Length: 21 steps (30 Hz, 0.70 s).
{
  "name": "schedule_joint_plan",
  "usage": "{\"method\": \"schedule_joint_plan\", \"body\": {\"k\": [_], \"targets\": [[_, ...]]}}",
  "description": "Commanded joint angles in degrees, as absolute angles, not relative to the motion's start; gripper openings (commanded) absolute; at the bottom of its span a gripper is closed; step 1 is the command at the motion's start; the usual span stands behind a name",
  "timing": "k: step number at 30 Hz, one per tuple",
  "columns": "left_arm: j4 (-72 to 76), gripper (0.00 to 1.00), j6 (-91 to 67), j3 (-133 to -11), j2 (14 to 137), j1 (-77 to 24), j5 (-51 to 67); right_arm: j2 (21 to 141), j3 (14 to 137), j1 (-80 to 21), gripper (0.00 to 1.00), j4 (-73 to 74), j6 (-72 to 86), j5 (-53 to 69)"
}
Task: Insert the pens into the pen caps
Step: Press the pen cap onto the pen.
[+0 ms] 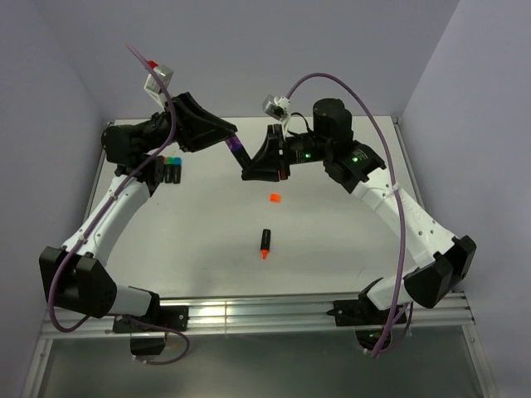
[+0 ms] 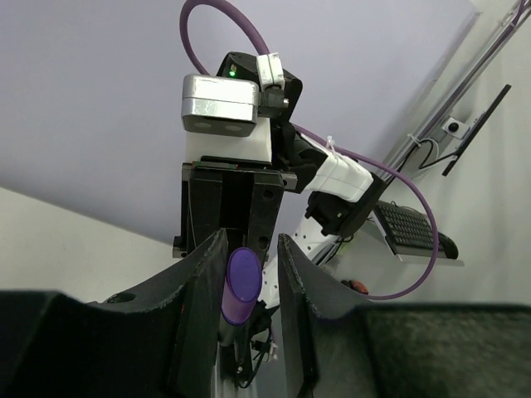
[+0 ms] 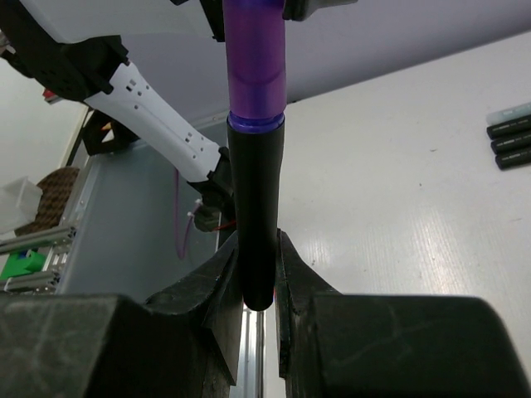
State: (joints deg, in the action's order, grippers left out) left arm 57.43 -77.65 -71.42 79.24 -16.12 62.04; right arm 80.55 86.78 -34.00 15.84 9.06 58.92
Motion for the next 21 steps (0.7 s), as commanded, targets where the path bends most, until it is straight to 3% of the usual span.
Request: {"method": "schedule_joint_plan", "body": {"k": [1, 10, 15, 21], "targets": [[59.1, 0.35, -77.2, -72.0, 78.7, -16.4, 61.5, 80.7, 86.5, -34.6, 0.0, 13.4, 9.1, 58.4], [58.1, 0.2, -76.6, -71.5, 78.8, -17.6, 62.0, 80.6, 87.3, -34.6, 0.0, 13.4, 9.3, 57.9], [59.9, 0.01, -78.1, -68.8, 78.7, -18.0, 62.0, 80.8, 88.1, -34.5, 0.0, 13.4, 9.5, 57.8], [68.5, 0.0, -82.4, -64.2, 78.2, -19.2, 64.2, 81.7, 91.4, -33.8, 0.0, 13.3, 10.2, 60.7]]}}
